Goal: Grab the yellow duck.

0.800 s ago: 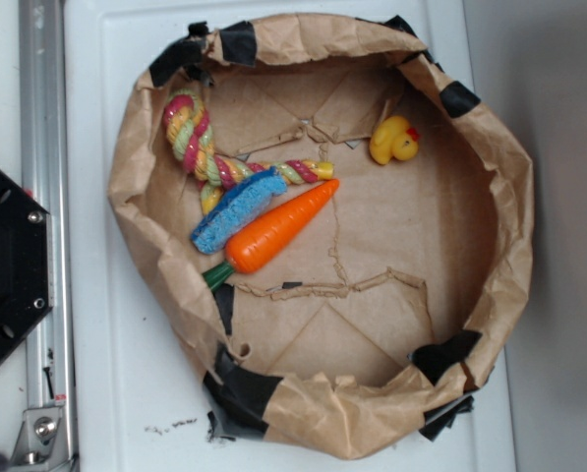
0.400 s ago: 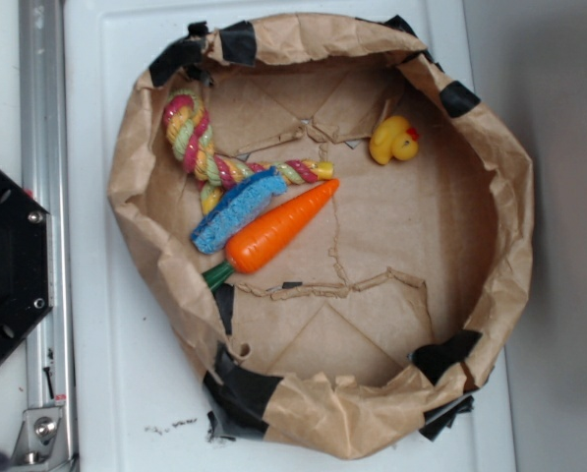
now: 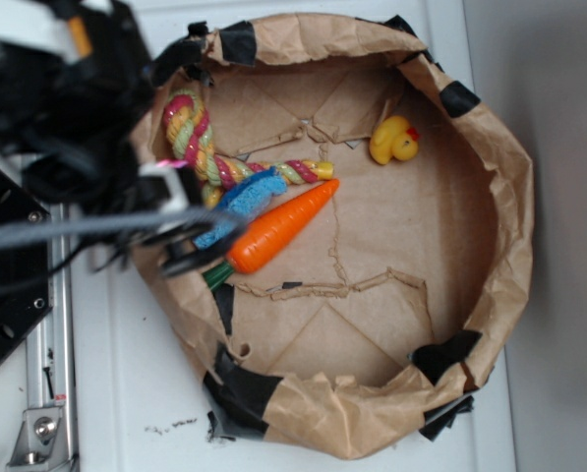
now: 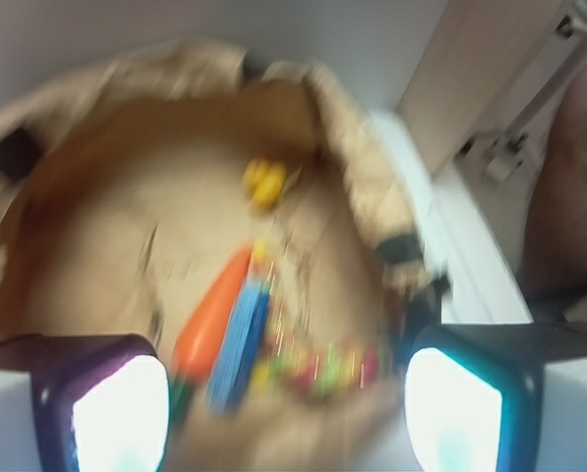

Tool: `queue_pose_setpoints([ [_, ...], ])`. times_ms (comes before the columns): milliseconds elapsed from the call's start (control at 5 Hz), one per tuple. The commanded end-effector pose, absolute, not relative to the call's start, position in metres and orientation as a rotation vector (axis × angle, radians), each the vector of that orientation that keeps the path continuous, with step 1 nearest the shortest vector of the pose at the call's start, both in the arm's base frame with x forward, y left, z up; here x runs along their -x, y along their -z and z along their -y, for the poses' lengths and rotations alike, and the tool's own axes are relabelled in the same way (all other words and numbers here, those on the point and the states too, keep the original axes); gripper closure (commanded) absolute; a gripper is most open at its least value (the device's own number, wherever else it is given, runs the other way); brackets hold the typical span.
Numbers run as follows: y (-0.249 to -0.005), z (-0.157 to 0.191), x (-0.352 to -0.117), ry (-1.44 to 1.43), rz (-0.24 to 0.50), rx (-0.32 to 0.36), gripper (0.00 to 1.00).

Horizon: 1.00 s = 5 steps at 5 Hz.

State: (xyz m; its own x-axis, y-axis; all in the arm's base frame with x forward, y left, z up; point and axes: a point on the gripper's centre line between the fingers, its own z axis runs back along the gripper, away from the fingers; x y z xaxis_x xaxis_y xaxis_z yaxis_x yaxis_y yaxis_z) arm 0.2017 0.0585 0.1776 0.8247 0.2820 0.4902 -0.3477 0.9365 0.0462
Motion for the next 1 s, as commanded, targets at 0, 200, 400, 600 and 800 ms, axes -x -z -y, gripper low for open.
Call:
queue_pose_setpoints([
  [0,-0.125,-0.077,-0.270,-0.302,0.442,-0.135,0.00],
  [200,-0.121,-0.043,-0.290,-0.206,0.431,-0.077,0.00],
  [400,-0.132,-0.014,-0.283,-0.130,0.445,-0.074,0.00],
  [600,-0.124,-0.007,-0.277,-0.111,0.424,-0.073,0.00],
  [800,-0.103,-0.036,-0.287,-0.185,0.409,-0.100,0.00],
])
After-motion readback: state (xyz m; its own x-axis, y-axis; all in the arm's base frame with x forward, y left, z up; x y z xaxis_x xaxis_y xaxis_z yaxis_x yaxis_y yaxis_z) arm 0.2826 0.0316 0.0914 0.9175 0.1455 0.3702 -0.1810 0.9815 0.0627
